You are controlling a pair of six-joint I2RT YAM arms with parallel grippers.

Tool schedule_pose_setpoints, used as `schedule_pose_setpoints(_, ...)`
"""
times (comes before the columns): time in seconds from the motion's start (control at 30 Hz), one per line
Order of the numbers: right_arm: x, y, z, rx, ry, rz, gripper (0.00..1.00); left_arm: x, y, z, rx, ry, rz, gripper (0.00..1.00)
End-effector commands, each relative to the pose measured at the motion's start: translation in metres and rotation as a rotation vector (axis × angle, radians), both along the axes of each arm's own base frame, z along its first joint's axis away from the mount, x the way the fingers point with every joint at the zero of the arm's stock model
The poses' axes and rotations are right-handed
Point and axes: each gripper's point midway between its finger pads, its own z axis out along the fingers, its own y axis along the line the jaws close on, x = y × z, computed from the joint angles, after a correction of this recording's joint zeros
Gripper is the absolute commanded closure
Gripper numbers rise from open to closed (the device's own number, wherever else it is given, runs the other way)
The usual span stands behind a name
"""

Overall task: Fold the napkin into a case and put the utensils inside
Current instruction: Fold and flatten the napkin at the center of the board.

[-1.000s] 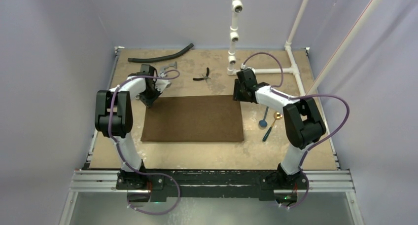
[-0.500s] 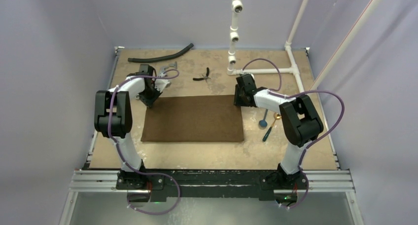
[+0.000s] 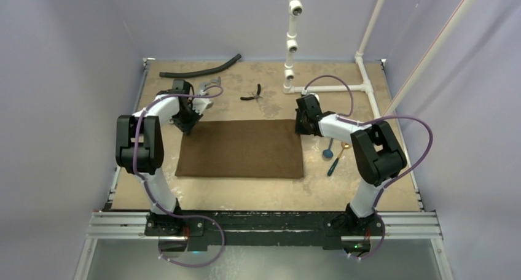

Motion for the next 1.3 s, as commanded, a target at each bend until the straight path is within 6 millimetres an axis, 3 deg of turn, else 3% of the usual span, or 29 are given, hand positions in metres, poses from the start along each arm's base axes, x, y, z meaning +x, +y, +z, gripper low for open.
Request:
schedule_pose_setpoints(0.0,-0.008,-0.012,0.013,-0.035,-0.014,-0.032,0.83,0.000,-0.004,0.020,-0.032,-0.037,-0.009,0.80)
schedule_pose_setpoints(0.27,-0.020,-0.014,0.013,-0.040,-0.015,-0.033,0.62,-0.004,-0.006,0.020,-0.041,-0.029,-0.018,0.83)
schedule_pose_setpoints(0.43,-0.022,0.001,0.013,-0.034,-0.014,-0.006,0.59,-0.005,-0.001,0.010,-0.022,-0.018,-0.009,0.86)
schedule_pose_setpoints(0.57,-0.021,0.003,0.011,-0.038,-0.016,-0.010,0.64,-0.003,0.000,0.004,-0.022,-0.015,0.000,0.86)
schedule_pose_setpoints(0.83,-0.021,0.000,0.006,-0.051,-0.013,-0.021,0.85,-0.002,0.001,-0.003,-0.023,-0.016,0.004,0.89)
schedule_pose_setpoints(0.9,-0.021,0.000,0.006,-0.051,-0.013,-0.020,0.92,-0.001,0.000,0.002,-0.030,-0.024,0.003,0.82)
schedule_pose_setpoints(0.97,-0.020,-0.001,0.010,-0.054,-0.021,-0.024,0.99,0.003,0.000,0.010,-0.028,-0.046,0.001,0.65)
schedule_pose_setpoints(1.03,-0.018,-0.002,0.018,-0.055,-0.036,-0.027,1.00,0.006,0.001,0.016,-0.026,-0.064,-0.004,0.54)
schedule_pose_setpoints(1.27,-0.013,0.000,0.046,-0.039,-0.085,-0.021,1.00,0.010,-0.001,0.017,-0.032,-0.063,-0.012,0.52)
